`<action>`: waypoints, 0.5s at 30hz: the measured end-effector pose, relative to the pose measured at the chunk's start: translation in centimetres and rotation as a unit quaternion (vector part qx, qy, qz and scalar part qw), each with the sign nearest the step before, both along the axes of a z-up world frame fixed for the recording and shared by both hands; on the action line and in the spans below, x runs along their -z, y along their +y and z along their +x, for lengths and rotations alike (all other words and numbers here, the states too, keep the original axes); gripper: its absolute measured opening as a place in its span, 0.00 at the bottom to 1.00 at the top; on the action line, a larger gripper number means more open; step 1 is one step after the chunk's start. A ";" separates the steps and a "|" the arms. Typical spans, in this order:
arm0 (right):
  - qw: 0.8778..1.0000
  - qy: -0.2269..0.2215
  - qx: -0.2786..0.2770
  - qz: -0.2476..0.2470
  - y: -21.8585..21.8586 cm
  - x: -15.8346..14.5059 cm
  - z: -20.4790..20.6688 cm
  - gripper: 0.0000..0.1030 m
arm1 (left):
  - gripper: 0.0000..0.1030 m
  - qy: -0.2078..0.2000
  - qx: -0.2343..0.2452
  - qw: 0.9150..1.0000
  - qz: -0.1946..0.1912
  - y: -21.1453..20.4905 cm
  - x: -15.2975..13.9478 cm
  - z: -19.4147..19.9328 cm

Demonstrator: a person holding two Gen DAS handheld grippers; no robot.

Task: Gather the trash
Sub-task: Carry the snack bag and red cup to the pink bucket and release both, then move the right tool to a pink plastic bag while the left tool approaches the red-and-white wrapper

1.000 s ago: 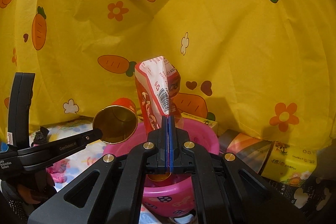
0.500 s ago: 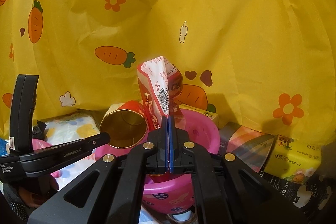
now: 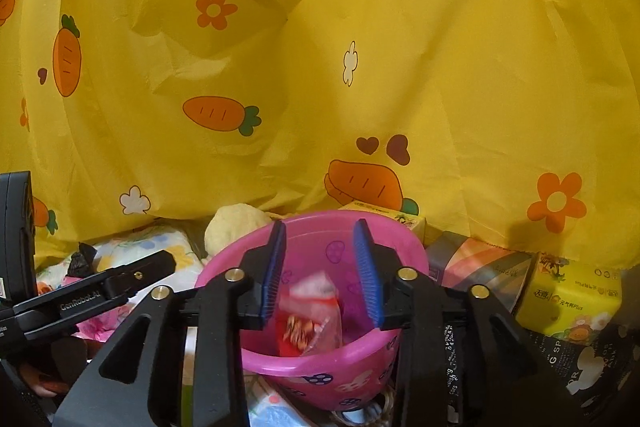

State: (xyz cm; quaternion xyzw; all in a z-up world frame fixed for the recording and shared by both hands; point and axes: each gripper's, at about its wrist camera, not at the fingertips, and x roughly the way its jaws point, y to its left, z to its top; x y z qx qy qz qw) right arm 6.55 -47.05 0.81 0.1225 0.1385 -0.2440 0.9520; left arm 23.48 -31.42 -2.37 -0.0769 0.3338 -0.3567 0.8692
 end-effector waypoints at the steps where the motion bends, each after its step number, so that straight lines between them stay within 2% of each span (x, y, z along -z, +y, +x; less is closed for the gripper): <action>1: 1.000 -0.003 -0.001 -0.001 0.3 -0.2 -0.2 0.37 | 0.88 -0.004 -0.011 1.000 0.000 0.8 -0.2 -0.1; 3: 1.000 -0.010 -0.006 -0.001 1.1 -0.4 -0.6 0.40 | 0.90 -0.014 -0.035 0.999 0.002 2.6 -0.7 -0.4; 5: 1.000 -0.016 -0.011 -0.005 2.1 -0.6 -1.0 0.53 | 0.92 -0.024 -0.058 0.998 0.008 4.4 -1.1 -0.9; 8: 0.999 -0.025 -0.023 -0.010 4.0 -0.7 -1.7 0.65 | 0.93 -0.044 -0.097 0.994 0.024 7.2 -1.7 -1.9; 11: 0.998 -0.029 -0.047 -0.007 6.4 -0.6 -2.2 0.73 | 0.94 -0.057 -0.136 0.988 0.035 10.4 -2.1 -3.1; 15: 0.996 -0.030 -0.082 -0.009 9.6 -0.8 -2.4 0.77 | 0.94 -0.069 -0.184 0.979 0.053 15.0 -2.1 -4.7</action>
